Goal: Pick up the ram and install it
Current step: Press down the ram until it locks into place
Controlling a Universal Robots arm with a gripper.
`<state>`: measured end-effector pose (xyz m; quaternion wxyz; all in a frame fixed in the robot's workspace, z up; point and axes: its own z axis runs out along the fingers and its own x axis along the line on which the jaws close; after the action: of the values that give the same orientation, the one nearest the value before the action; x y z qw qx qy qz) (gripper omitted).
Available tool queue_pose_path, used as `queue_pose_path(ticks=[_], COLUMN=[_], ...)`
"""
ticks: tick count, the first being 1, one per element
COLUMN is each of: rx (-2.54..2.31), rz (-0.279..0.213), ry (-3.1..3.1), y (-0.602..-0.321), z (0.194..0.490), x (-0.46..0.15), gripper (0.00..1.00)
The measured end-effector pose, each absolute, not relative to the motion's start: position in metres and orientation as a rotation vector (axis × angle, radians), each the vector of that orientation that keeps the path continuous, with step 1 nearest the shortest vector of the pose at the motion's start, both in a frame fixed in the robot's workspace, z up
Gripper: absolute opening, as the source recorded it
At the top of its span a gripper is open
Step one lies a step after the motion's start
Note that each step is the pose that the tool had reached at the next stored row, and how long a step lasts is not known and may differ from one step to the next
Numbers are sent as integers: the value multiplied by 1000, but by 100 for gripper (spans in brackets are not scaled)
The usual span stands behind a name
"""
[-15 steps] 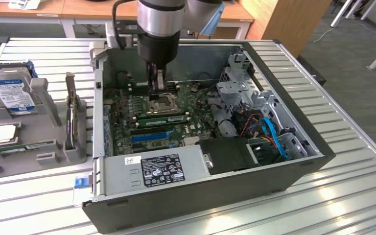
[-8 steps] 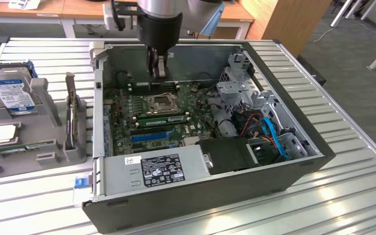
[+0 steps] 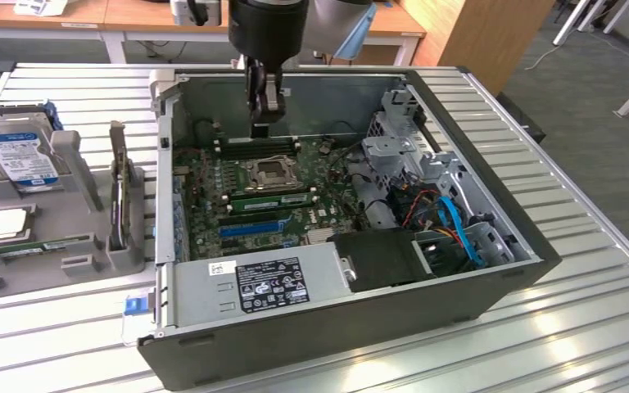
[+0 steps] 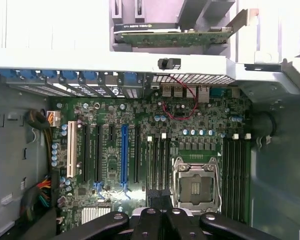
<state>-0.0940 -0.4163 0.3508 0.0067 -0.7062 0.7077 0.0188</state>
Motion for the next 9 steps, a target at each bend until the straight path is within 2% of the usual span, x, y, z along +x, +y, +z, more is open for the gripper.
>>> queue_pose_path(ticks=[9], rx=[-2210], rz=[60], ry=[2215], y=[-416], z=[351], x=[-89], gripper=[10])
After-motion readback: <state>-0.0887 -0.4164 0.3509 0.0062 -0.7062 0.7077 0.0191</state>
